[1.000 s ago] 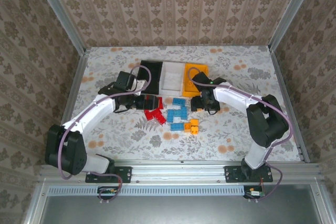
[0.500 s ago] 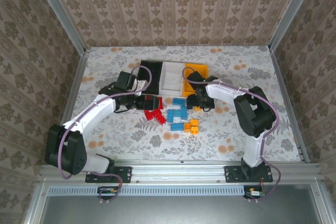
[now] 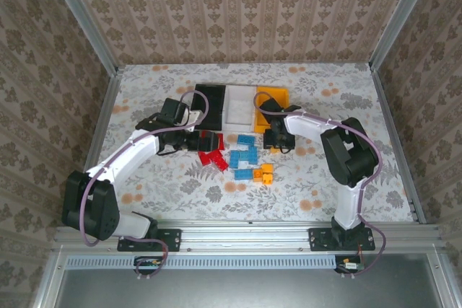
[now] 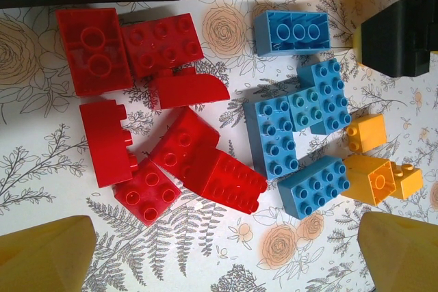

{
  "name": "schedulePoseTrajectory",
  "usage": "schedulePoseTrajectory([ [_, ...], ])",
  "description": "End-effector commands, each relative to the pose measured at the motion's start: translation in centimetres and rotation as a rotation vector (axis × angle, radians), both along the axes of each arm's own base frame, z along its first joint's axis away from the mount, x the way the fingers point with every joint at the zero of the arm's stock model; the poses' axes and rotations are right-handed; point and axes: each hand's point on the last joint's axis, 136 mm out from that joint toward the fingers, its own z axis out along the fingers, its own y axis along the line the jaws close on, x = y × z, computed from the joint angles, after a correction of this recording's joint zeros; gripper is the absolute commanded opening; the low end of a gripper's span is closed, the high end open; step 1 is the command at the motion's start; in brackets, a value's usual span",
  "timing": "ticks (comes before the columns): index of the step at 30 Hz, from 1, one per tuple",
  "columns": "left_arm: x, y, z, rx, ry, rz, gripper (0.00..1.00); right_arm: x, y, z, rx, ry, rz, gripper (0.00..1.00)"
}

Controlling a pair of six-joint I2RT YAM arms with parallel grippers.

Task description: Sort the legos into containers by color

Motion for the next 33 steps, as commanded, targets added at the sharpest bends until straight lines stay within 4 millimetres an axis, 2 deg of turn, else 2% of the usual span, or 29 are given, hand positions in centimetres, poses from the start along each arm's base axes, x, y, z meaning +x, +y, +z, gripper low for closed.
schedulePoseTrajectory([
  [1, -0.4, -0.5, 0.0, -0.023, 0.02, -0.006, 1.0, -1.6, -1.7, 0.0, -0.004, 0.034, -0.049, 0.62],
  [4, 0.1, -0.9, -0.4, -0.006, 0.058, -0.031, 1.0, -2.2, -1.9, -0.3, 0.021, 0.047, -0.052, 0.65],
  [9, 1.8, -2.5, -0.4, -0.075, 0.032, -0.002, 1.0, -2.8, -2.6, 0.4, 0.024, 0.012, -0.072, 0.64],
  [10, 2.0, -2.8, -0.6, -0.082, 0.043, -0.001, 1.0, -2.8, -2.7, 0.3, 0.018, 0.009, -0.073, 0.62],
  [11, 1.5, -4.0, -0.7, -0.082, 0.051, -0.035, 1.0, -2.8, -2.6, 0.1, 0.019, 0.011, -0.074, 0.59],
  [14, 1.4, -4.6, -0.7, -0.076, 0.058, -0.05, 1.0, -2.8, -2.5, 0.0, 0.019, 0.021, -0.069, 0.47],
  [21, 1.0, -3.8, -0.9, -0.034, 0.037, -0.055, 1.0, -2.5, -3.0, 1.3, -0.009, -0.007, -0.051, 0.28],
  [27, 0.8, -3.2, -0.3, -0.025, 0.014, -0.051, 1.0, -3.1, -3.4, 3.2, 0.004, -0.041, -0.068, 0.18],
  [31, 0.5, -2.8, 0.2, -0.028, -0.001, -0.056, 1.0, -4.0, -3.1, 6.2, 0.042, -0.09, -0.068, 0.18],
  [33, 0.3, -2.7, 0.4, -0.032, -0.006, -0.057, 1.0, -3.8, -2.5, 7.9, 0.082, -0.127, -0.062, 0.18],
])
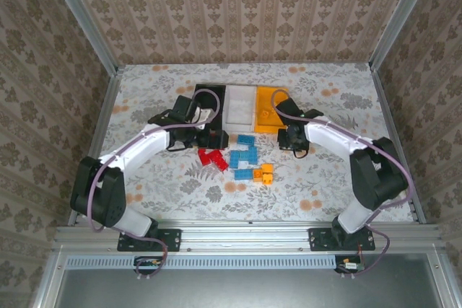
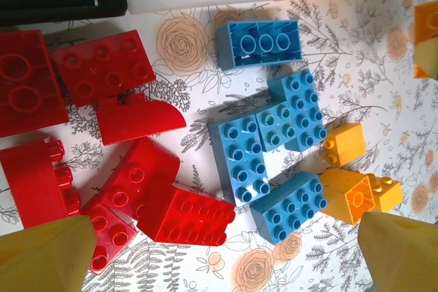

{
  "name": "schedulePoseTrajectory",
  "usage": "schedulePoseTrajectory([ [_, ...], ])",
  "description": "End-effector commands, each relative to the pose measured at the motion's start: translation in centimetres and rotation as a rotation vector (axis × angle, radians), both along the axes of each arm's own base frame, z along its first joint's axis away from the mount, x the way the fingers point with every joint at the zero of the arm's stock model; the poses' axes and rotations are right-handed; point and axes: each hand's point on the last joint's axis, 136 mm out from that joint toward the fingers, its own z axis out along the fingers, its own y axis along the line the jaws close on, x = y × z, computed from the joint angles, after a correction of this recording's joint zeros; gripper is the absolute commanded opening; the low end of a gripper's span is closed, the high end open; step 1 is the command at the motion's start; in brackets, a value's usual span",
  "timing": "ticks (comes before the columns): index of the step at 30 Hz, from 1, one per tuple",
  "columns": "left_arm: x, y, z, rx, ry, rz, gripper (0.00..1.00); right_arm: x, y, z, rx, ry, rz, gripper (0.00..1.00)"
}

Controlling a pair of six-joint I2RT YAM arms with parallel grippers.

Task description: Sort the legos into containers by color

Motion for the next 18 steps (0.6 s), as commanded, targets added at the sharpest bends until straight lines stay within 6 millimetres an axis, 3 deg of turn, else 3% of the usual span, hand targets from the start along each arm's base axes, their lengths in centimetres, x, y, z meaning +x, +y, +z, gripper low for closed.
schedulePoseTrajectory([
  [1, -0.6, 0.6, 0.8, 0.002, -0.027, -0.013, 1.0, -0.6, 0.3, 3.0, 0.035, -0.04, -0.009, 0.18],
  [4, -0.8, 0.8, 1.0, 0.002, -0.034, -0.007, 1.0, 1.1, 1.1, 5.0, 0.049, -0.088, 0.011, 0.19],
  [7, -0.9, 1.3, 1.2, 0.015, -0.049, 0.01, 1.0, 3.8, 2.0, 5.5, 0.032, -0.098, 0.048, 0.2],
  [14, -1.2, 3.1, 1.6, 0.04, -0.048, 0.059, 1.0, 10.8, 3.4, 4.4, -0.005, -0.094, 0.084, 0.2],
  [18, -0.5, 5.1, 1.0, 0.048, -0.015, 0.118, 1.0, 13.4, 3.4, 3.2, -0.004, -0.084, 0.074, 0.23],
])
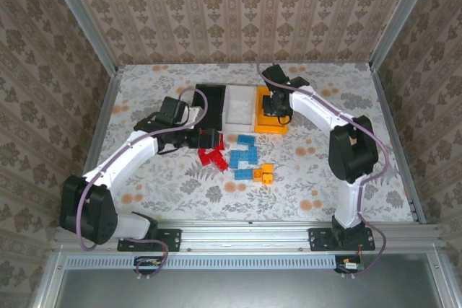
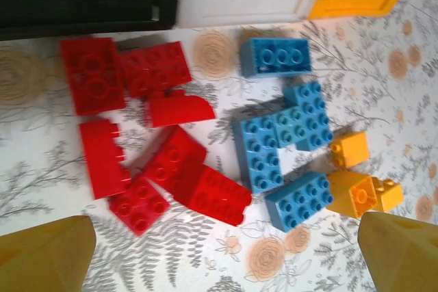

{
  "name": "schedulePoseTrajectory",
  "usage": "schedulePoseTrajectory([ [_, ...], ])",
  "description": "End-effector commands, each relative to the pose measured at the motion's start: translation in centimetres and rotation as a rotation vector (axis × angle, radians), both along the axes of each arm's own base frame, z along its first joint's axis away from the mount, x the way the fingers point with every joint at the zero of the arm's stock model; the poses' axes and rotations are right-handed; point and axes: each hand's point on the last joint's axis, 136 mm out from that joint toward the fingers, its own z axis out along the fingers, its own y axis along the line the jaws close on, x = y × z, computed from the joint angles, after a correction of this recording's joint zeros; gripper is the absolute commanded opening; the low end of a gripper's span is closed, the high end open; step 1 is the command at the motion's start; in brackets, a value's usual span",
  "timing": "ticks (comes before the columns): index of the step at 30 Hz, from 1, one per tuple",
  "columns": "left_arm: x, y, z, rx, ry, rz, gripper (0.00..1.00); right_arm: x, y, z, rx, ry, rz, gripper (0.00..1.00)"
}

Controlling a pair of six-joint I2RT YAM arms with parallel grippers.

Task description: Sort the legos into containers by color

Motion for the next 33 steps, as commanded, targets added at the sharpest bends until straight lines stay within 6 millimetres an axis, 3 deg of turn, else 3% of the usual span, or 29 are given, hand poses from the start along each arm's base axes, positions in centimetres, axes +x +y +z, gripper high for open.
schedulePoseTrajectory([
  [1, -0.4, 1.7, -1.0, 0.03, 0.049, 0.031, 0.99, 1.2, -0.6, -0.6, -0.023, 0.026, 0.012, 0.26],
  [6, -0.2, 2.3, -2.3, 0.066, 0.084, 0.047, 0.98, 2.1, -0.2, 0.1, -0.003, 0.003, 0.02, 0.45],
  [10, 0.2, 2.5, -3.8, 0.094, 0.122, 0.059, 0.93, 1.0, -0.2, 1.7, 0.02, -0.03, 0.029, 0.54],
  [14, 1.0, 2.5, -4.8, 0.128, 0.131, 0.067, 0.84, -1.8, -0.1, 3.3, 0.061, -0.064, 0.033, 0.56],
  [23, 2.0, 2.6, -8.1, 0.228, 0.177, 0.06, 0.69, -10.0, -0.9, 2.3, 0.156, -0.062, 0.01, 0.55],
  [33, 3.7, 2.0, -10.1, 0.302, 0.188, 0.044, 0.55, -14.1, -1.8, 1.6, 0.212, -0.064, -0.001, 0.53],
])
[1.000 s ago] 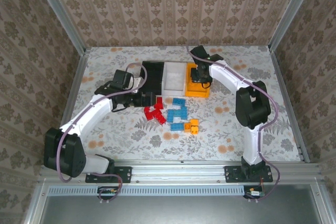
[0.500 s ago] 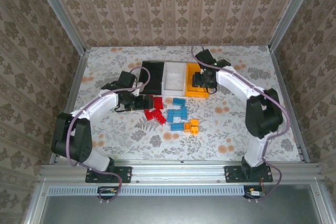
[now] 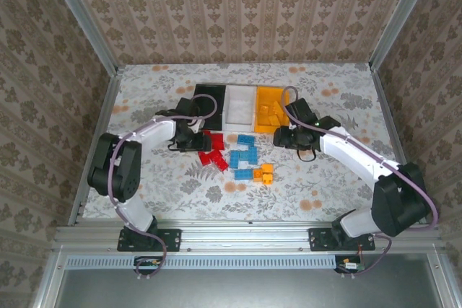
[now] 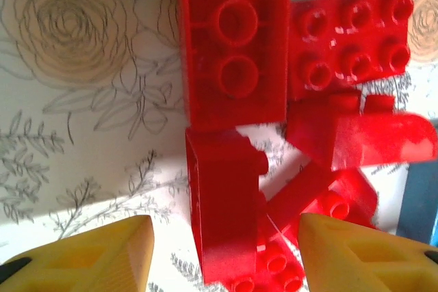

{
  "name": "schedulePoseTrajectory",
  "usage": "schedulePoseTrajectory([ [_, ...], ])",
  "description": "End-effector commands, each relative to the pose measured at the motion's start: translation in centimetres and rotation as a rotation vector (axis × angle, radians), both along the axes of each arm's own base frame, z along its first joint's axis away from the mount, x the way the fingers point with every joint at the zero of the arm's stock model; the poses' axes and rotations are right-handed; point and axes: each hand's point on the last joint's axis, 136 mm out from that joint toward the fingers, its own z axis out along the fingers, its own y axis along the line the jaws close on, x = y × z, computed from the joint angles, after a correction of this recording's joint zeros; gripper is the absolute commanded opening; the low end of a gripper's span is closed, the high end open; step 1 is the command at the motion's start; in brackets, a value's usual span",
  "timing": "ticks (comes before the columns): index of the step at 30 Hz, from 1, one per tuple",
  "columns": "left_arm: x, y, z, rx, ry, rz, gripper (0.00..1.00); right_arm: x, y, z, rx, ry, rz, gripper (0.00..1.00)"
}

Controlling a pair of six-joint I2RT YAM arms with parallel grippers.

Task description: Sort the legos into containers by color

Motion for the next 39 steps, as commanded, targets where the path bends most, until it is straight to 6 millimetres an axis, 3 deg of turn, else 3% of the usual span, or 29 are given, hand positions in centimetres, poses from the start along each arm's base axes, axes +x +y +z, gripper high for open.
schedulePoseTrajectory([
  [1, 1.0, 0.1, 0.0, 0.04, -0.019, -0.016, 0.52, -0.7, 0.3, 0.8, 0.051, -0.03, -0.011, 0.52],
  [4, 1.1, 0.4, -0.3, 0.061, -0.011, -0.017, 0.42, -1.2, 0.0, 0.6, 0.048, -0.027, -0.014, 0.52],
  [9, 0.7, 0.1, -0.8, 0.055, 0.009, -0.021, 0.36, -1.2, -0.5, 1.1, 0.029, -0.042, -0.018, 0.52],
  [14, 0.3, 0.4, -0.5, 0.062, 0.007, -0.022, 0.12, -1.1, -0.2, 1.1, 0.044, -0.047, -0.021, 0.51],
  [16, 0.2, 0.6, -0.1, 0.062, 0.004, -0.019, 0.09, -1.2, -0.3, 1.1, 0.046, -0.047, -0.024, 0.51],
  [21, -0.4, 1.3, 2.0, 0.045, -0.023, -0.006, 0.03, -1.4, -0.5, 1.1, 0.038, -0.051, -0.03, 0.51],
  [27, 0.0, 1.8, 7.3, -0.043, -0.11, 0.029, 0.03, -1.3, -0.4, 0.9, 0.044, -0.044, -0.033, 0.51],
  [31, 1.8, -0.2, 12.0, -0.166, -0.21, 0.01, 0.04, -1.4, -0.4, 0.5, 0.042, -0.03, -0.035, 0.51],
  [33, 3.3, -1.1, 13.5, -0.197, -0.246, -0.005, 0.04, -1.6, -0.5, 0.5, 0.043, -0.029, -0.036, 0.51],
  [36, 6.0, -2.1, 14.2, -0.193, -0.27, -0.034, 0.04, -1.9, -0.6, 0.3, 0.048, -0.028, -0.046, 0.52],
  [39, 8.5, -3.1, 13.8, -0.183, -0.269, -0.063, 0.04, -2.3, -0.5, 0.1, 0.055, -0.018, -0.043, 0.52],
])
